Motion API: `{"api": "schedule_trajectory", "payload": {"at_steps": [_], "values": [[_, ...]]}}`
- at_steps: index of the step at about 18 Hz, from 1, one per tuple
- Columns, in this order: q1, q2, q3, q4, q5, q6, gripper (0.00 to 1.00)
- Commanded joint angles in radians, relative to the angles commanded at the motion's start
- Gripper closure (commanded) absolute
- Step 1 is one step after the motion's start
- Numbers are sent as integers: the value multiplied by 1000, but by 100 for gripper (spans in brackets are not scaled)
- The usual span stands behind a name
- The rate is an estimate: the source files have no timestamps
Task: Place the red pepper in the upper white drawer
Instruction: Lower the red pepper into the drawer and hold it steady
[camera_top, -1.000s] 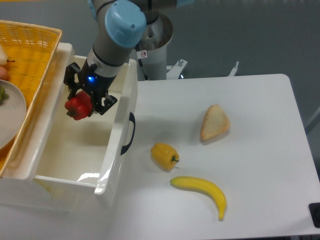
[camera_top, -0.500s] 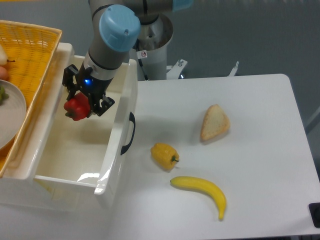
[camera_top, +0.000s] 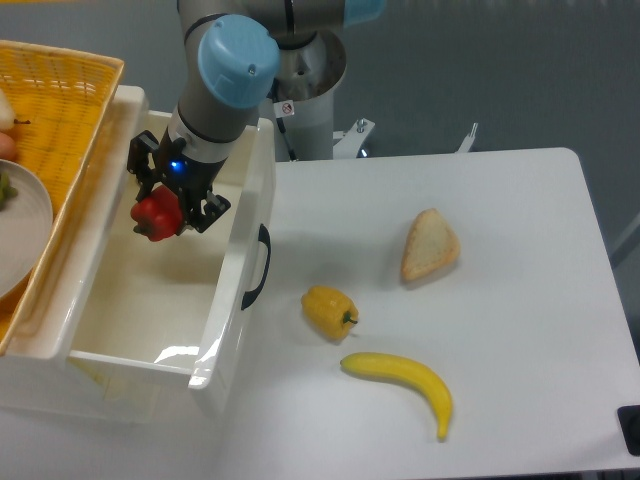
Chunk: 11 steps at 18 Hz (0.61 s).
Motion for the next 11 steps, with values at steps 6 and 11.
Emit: {"api": "schedule_trajectory", "payload": {"at_steps": [6,11], "values": [[-2,-2,0,0,0,0,58],[-3,-2,-2,0,2,0,55]]}}
